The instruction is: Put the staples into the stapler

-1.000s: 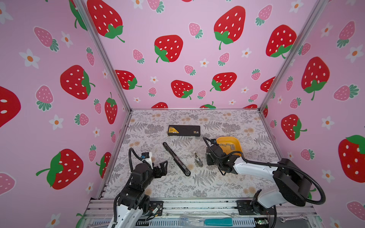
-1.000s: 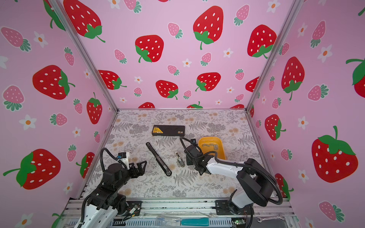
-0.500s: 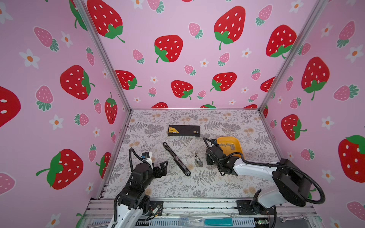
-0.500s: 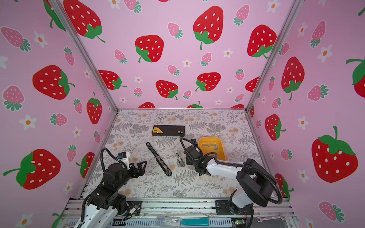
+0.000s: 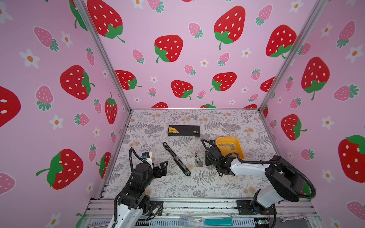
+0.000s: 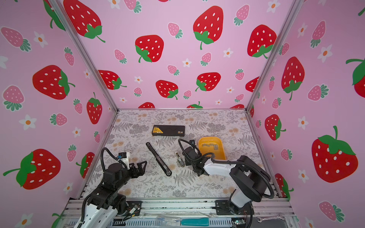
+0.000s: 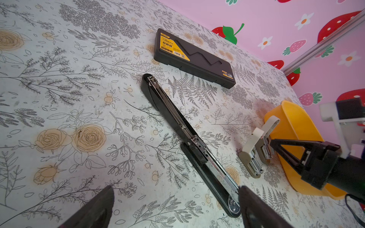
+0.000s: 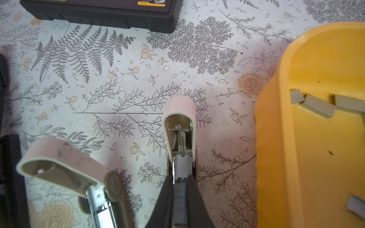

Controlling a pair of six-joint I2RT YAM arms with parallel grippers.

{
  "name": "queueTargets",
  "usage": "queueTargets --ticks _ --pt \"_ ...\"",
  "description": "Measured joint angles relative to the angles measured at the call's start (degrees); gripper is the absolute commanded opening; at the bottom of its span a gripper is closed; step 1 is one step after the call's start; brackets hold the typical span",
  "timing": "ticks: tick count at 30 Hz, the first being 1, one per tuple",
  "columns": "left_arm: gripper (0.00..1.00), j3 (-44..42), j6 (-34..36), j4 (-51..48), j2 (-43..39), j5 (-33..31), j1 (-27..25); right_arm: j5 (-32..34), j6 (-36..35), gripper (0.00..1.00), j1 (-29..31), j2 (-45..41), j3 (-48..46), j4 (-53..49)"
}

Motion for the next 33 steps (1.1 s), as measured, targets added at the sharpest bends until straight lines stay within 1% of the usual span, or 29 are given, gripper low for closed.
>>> queueTargets --ticks 33 --pt "0.99 0.0 0.0 0.0 0.7 0.0 0.0 1.1 -0.2 0.13 0.0 1.0 0.0 0.8"
